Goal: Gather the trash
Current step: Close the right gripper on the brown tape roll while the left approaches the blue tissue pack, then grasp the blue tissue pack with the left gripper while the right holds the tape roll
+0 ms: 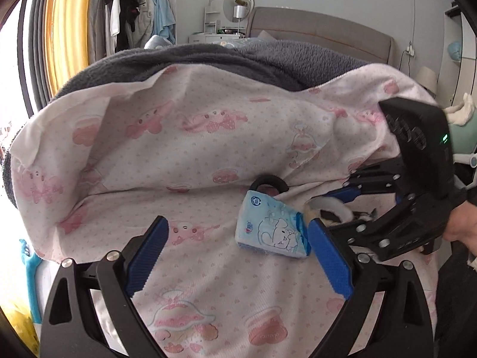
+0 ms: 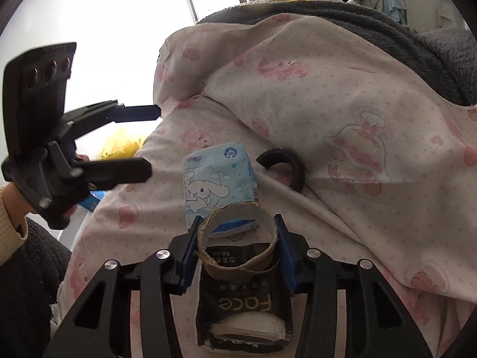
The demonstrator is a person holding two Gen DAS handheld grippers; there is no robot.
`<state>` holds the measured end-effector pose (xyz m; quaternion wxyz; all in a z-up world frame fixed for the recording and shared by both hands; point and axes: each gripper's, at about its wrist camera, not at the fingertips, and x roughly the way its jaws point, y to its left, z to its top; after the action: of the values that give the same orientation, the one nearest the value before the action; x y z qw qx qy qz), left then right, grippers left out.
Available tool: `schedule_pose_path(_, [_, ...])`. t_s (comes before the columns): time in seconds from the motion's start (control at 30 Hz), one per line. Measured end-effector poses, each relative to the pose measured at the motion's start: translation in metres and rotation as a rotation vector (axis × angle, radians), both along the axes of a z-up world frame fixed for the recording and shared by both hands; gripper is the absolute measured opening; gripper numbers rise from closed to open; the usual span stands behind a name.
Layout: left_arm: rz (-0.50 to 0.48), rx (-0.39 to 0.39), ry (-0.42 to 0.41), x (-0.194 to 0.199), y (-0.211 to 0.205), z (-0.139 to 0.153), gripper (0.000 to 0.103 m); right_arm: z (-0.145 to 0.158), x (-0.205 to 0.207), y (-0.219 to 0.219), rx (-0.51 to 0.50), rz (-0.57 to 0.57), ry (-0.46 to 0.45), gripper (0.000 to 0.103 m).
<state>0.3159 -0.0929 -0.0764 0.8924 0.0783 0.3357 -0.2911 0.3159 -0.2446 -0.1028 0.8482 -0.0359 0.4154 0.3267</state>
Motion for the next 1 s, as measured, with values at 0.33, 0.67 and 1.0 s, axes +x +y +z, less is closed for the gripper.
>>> schedule_pose_path(0.33, [-0.066, 0.108, -0.012, -0.003, -0.036, -0.015, 0.096, 0.016, -0.004, -0.030, 0.081, -0.045, -0.027, 0.047])
schedule_pose_path(0.67, [-0.064, 0.215, -0.031, 0.001, -0.059, -0.029, 0.096, 0.020, -0.005, -0.054, 0.099, -0.077, -0.034, 0.047])
schedule_pose_path(1.0, [-0.056, 0.306, -0.043, 0.003, -0.068, -0.043, 0.096, 0.021, -0.006, -0.060, 0.099, -0.088, -0.037, 0.047])
